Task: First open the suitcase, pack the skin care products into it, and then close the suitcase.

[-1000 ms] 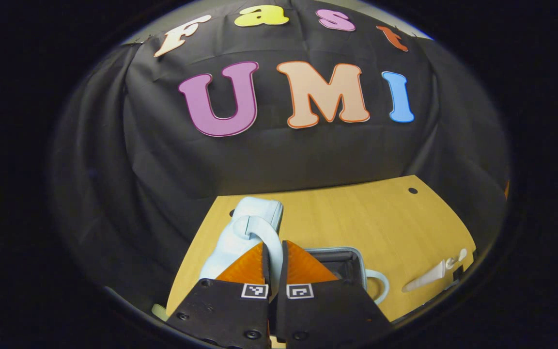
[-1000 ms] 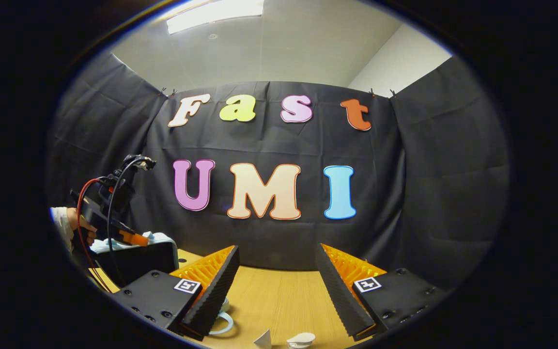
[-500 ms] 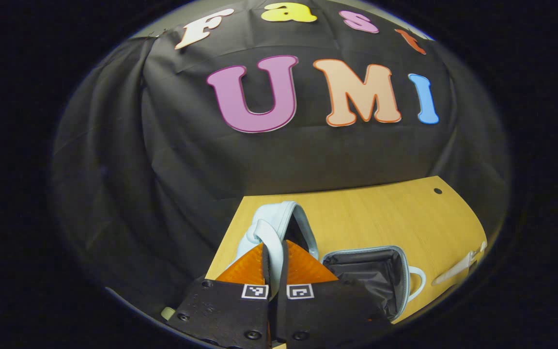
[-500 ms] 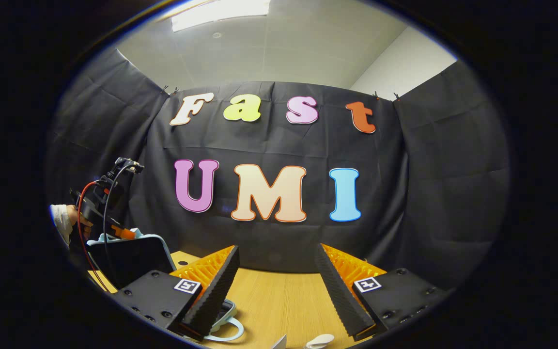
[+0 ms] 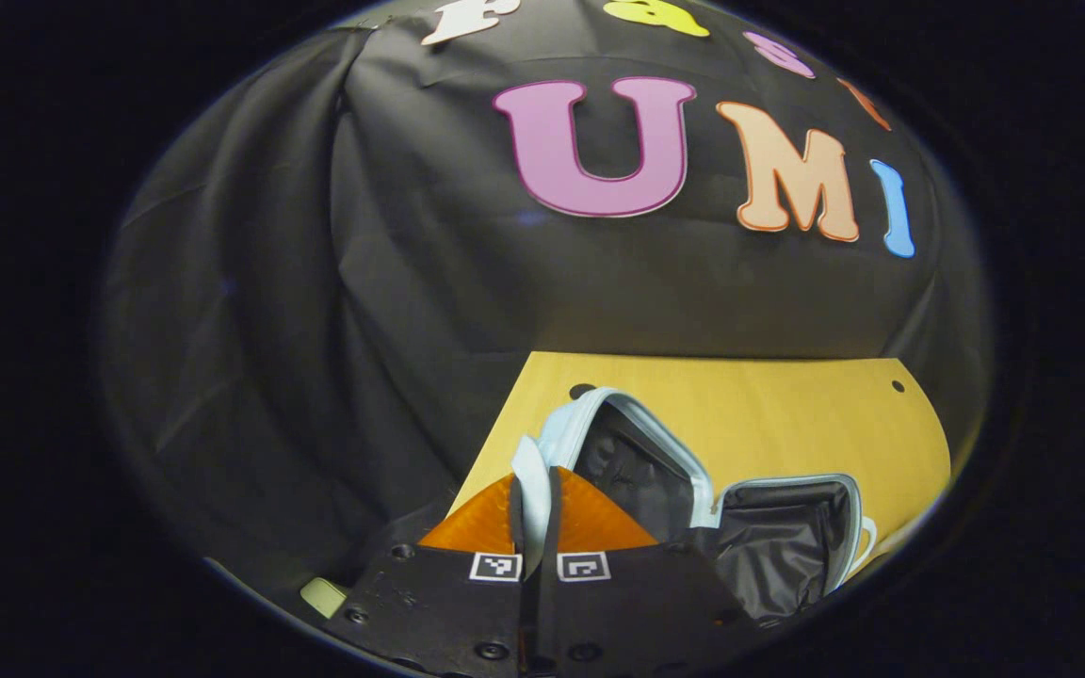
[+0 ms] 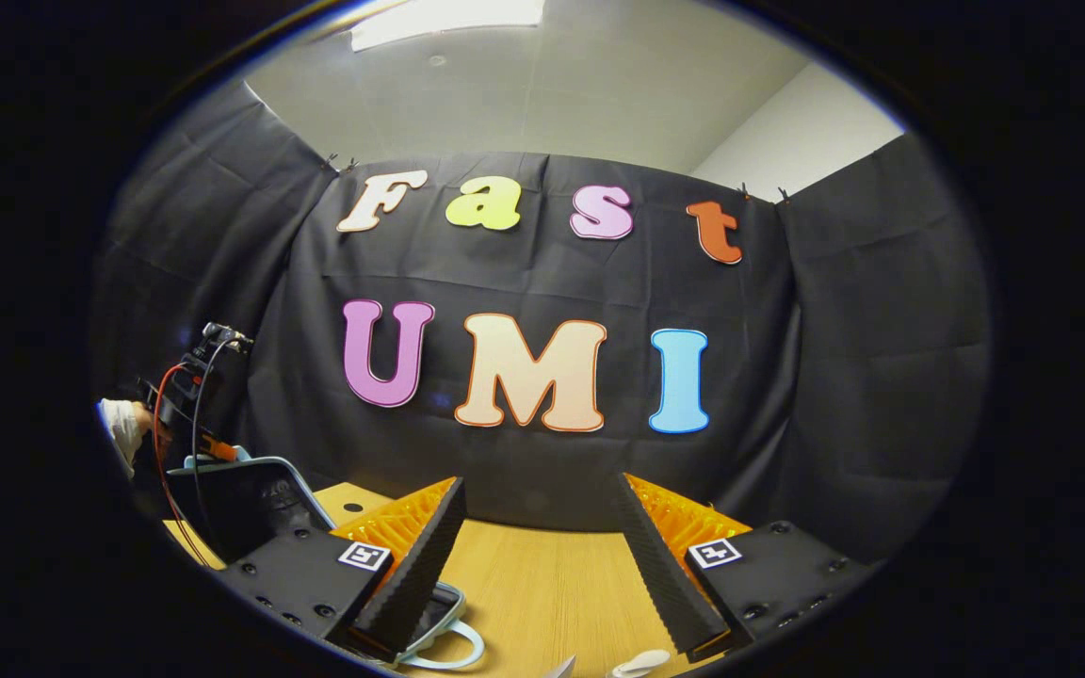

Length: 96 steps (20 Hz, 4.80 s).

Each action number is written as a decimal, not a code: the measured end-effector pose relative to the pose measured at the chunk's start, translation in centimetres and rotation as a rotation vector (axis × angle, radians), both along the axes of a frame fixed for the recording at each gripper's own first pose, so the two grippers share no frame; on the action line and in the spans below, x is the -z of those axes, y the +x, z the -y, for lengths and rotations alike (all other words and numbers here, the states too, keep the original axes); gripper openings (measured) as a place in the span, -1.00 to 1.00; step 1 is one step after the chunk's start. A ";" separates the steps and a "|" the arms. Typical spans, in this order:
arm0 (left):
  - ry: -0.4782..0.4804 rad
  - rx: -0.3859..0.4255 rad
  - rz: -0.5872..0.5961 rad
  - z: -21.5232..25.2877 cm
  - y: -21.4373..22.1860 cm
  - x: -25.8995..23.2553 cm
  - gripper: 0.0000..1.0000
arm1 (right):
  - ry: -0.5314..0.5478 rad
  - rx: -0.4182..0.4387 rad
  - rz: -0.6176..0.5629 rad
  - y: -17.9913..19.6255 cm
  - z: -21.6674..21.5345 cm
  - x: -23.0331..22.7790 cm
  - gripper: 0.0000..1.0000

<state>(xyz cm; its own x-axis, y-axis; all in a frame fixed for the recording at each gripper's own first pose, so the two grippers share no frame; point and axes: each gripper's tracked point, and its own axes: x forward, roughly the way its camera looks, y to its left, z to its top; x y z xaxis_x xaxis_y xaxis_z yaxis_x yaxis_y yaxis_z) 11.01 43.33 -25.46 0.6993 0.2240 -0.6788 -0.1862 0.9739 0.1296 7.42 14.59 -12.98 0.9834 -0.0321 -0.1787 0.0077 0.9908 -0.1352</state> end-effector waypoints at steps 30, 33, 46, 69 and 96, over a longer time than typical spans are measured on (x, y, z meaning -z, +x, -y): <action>0.108 -0.177 0.293 -2.0 -2.5 -5.5 1.00 | -0.033 -0.028 -0.034 0.4 0.7 0.9 0.96; 0.108 -0.133 0.348 2.3 -2.7 -9.6 0.92 | -0.017 -0.047 -0.034 -0.1 2.2 0.3 0.96; 0.024 0.082 0.471 23.8 -4.9 -15.1 0.99 | 0.039 -0.089 0.007 -1.8 10.9 -2.3 1.00; -0.304 0.385 0.190 50.3 -9.8 -0.7 0.91 | -0.004 -0.051 -0.068 -6.7 21.2 -1.0 0.97; -0.309 0.502 -0.049 52.3 -14.7 7.8 -0.51 | 0.004 -0.108 -0.187 -8.0 17.8 5.6 0.98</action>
